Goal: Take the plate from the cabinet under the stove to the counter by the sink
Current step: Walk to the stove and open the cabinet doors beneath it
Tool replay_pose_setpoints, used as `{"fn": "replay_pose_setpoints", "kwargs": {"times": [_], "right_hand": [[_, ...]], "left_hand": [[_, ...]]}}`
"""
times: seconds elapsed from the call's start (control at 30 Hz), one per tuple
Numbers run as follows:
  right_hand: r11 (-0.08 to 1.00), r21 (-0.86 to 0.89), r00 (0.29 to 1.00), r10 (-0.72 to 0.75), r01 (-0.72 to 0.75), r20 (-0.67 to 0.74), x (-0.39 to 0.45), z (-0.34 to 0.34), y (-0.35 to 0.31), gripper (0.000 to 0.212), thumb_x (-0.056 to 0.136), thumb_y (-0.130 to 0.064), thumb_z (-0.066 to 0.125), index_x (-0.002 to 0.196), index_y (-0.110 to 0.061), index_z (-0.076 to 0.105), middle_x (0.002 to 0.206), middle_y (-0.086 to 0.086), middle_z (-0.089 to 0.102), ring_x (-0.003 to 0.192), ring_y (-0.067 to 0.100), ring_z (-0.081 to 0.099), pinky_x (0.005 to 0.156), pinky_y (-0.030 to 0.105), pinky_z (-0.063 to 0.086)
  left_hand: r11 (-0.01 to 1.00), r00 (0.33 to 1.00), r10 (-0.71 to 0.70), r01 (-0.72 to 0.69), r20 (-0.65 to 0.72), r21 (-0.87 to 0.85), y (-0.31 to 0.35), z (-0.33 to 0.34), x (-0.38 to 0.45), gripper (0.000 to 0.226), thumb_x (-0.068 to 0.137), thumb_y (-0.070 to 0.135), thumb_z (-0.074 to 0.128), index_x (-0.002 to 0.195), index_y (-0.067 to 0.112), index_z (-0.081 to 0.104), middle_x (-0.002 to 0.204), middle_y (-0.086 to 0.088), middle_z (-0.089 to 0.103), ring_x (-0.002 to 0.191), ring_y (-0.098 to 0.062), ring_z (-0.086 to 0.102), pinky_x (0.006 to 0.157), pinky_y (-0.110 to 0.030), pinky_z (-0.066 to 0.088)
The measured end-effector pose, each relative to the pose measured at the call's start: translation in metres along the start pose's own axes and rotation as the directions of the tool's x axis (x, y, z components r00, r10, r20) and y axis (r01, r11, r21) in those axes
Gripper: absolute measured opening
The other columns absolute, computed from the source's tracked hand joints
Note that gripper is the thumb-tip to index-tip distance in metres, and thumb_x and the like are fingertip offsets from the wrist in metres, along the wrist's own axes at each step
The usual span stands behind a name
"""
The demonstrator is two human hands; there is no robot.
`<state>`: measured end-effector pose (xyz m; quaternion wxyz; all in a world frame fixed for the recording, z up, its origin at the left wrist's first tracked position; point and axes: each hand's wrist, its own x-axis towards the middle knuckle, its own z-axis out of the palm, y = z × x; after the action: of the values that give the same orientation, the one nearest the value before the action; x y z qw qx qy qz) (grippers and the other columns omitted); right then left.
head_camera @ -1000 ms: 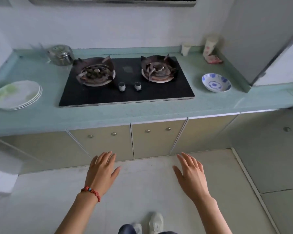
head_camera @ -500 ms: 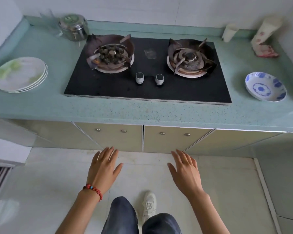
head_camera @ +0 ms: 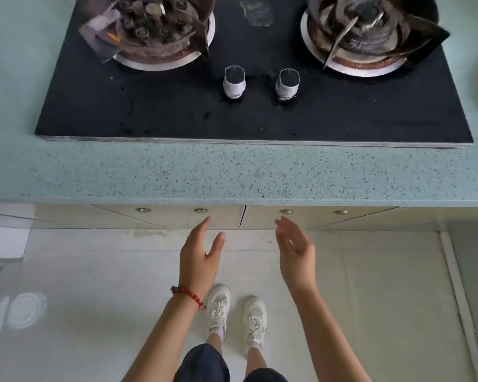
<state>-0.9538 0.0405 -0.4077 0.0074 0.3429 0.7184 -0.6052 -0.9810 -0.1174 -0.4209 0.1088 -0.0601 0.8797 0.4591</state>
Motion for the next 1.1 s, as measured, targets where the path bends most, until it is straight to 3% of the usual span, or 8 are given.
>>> {"fn": "replay_pose_setpoints", "kwargs": {"times": [0.1, 0.2, 0.27, 0.43, 0.6, 0.8, 1.0, 1.1], "right_hand": [[0.945, 0.303, 0.992, 0.125, -0.121, 0.005, 0.018, 0.022, 0.001, 0.021, 0.09, -0.004, 0.05, 0.108, -0.011, 0.059, 0.106, 0.009, 0.067, 0.093, 0.014, 0.062, 0.08, 0.018, 0.049], [0.806, 0.552, 0.975, 0.21, -0.214, 0.071, 0.03, 0.031, 0.0, 0.015, 0.09, -0.004, 0.049, 0.094, -0.012, 0.061, 0.086, 0.0, 0.072, 0.087, 0.015, 0.067, 0.077, 0.024, 0.053], [0.687, 0.682, 0.965, 0.239, -0.25, 0.112, 0.037, 0.033, -0.002, 0.019, 0.089, 0.001, 0.047, 0.081, -0.01, 0.06, 0.07, -0.003, 0.072, 0.08, 0.015, 0.068, 0.078, 0.026, 0.055], [0.5, 0.811, 0.947, 0.252, -0.303, 0.198, 0.045, 0.036, -0.007, 0.029, 0.086, 0.011, 0.043, 0.067, -0.01, 0.052, 0.055, 0.0, 0.066, 0.063, 0.015, 0.067, 0.077, 0.028, 0.056], [0.483, 0.812, 0.943, 0.219, -0.328, 0.251, 0.038, 0.033, -0.004, 0.028, 0.086, 0.009, 0.044, 0.069, -0.01, 0.055, 0.061, 0.002, 0.07, 0.069, 0.018, 0.069, 0.075, 0.027, 0.057], [0.564, 0.771, 0.952, 0.241, -0.296, 0.189, 0.009, 0.022, 0.014, 0.028, 0.085, 0.004, 0.052, 0.063, -0.013, 0.052, 0.05, -0.005, 0.064, 0.054, 0.01, 0.063, 0.07, 0.025, 0.057], [0.729, 0.634, 0.957, 0.283, -0.257, 0.064, -0.025, 0.003, 0.039, 0.028, 0.082, -0.004, 0.061, 0.058, -0.014, 0.05, 0.044, -0.007, 0.057, 0.05, 0.009, 0.056, 0.062, 0.021, 0.055], [0.8, 0.547, 0.959, 0.285, -0.244, 0.011, -0.04, -0.01, 0.053, 0.032, 0.08, -0.008, 0.065, 0.054, -0.013, 0.048, 0.044, -0.005, 0.052, 0.051, 0.009, 0.052, 0.062, 0.021, 0.053]], "left_hand": [[0.895, 0.981, -0.196, 0.175, -0.009, -0.411, 0.008, 0.014, 0.023, 0.023, 0.087, 0.009, 0.055, 0.11, 0.008, 0.057, 0.112, -0.009, 0.062, 0.1, -0.017, 0.058, 0.086, -0.025, 0.049], [0.732, 0.956, -0.285, 0.26, 0.064, -0.63, 0.018, 0.022, 0.036, 0.011, 0.087, 0.006, 0.053, 0.088, 0.012, 0.063, 0.092, -0.002, 0.068, 0.093, -0.018, 0.065, 0.072, -0.023, 0.054], [0.589, 0.942, -0.299, 0.308, 0.152, -0.747, 0.023, 0.025, 0.04, 0.02, 0.086, 0.002, 0.053, 0.075, 0.017, 0.061, 0.077, 0.005, 0.071, 0.09, -0.017, 0.067, 0.073, -0.025, 0.054], [0.303, 0.918, -0.278, 0.363, 0.282, -0.881, 0.031, 0.03, 0.046, 0.032, 0.084, -0.009, 0.046, 0.073, 0.017, 0.061, 0.066, 0.009, 0.072, 0.078, -0.011, 0.067, 0.088, -0.035, 0.048], [0.188, 0.897, -0.314, 0.38, 0.311, -0.906, 0.029, 0.033, 0.04, 0.023, 0.085, -0.008, 0.047, 0.078, 0.012, 0.059, 0.068, 0.004, 0.073, 0.079, -0.014, 0.068, 0.077, -0.025, 0.056], [0.243, 0.876, -0.42, 0.36, 0.237, -0.901, 0.016, 0.031, 0.007, 0.018, 0.083, -0.006, 0.052, 0.072, 0.008, 0.057, 0.054, -0.001, 0.068, 0.06, -0.013, 0.067, 0.063, -0.022, 0.058], [0.521, 0.87, -0.492, 0.323, 0.031, -0.79, -0.013, 0.025, -0.04, 0.012, 0.08, 0.007, 0.063, 0.068, 0.01, 0.063, 0.046, 0.006, 0.065, 0.051, -0.004, 0.06, 0.051, -0.015, 0.052], [0.601, 0.853, -0.52, 0.325, -0.048, -0.73, -0.026, 0.021, -0.058, 0.016, 0.077, 0.012, 0.068, 0.063, 0.012, 0.062, 0.041, 0.009, 0.061, 0.046, -0.002, 0.055, 0.047, -0.014, 0.048]]}}
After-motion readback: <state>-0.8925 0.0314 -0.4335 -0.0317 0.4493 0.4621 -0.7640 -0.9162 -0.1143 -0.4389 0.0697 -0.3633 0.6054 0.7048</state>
